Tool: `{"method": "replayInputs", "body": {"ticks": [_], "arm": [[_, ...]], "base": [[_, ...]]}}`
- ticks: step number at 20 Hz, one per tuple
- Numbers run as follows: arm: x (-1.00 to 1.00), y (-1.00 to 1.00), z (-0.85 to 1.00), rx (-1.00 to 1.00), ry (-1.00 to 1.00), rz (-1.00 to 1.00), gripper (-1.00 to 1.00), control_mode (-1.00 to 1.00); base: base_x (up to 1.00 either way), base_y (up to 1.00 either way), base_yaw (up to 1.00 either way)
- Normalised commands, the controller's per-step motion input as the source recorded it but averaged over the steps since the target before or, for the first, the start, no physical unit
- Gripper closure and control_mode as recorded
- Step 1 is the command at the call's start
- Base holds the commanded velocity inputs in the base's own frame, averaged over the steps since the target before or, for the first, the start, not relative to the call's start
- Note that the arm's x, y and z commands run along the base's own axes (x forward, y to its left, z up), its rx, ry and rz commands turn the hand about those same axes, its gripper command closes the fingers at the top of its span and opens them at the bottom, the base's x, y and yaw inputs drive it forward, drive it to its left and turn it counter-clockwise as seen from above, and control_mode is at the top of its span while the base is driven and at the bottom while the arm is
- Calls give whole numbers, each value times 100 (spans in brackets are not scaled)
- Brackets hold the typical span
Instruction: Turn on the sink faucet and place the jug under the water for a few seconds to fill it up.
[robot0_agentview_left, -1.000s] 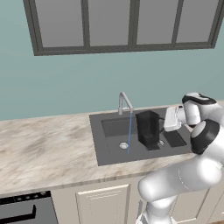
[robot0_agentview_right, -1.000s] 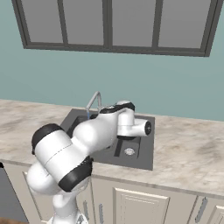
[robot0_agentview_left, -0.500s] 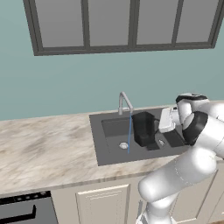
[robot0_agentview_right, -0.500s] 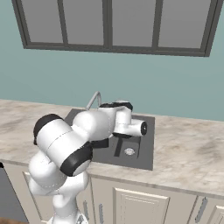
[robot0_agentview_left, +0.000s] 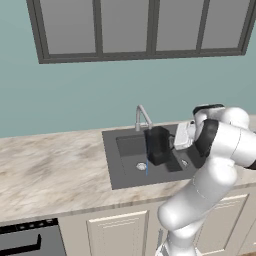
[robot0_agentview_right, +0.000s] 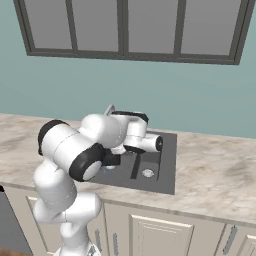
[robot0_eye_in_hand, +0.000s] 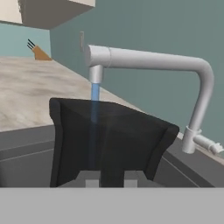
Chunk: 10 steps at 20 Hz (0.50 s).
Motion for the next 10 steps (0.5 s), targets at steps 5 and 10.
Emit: {"method": "replayInputs", "body": {"ticks": [5, 10], "arm": [[0, 24, 0, 0, 0, 0, 100, -100], [0, 12, 0, 0, 0, 0, 100, -100]], "base": [[0, 0, 0], [0, 0, 0]]}}
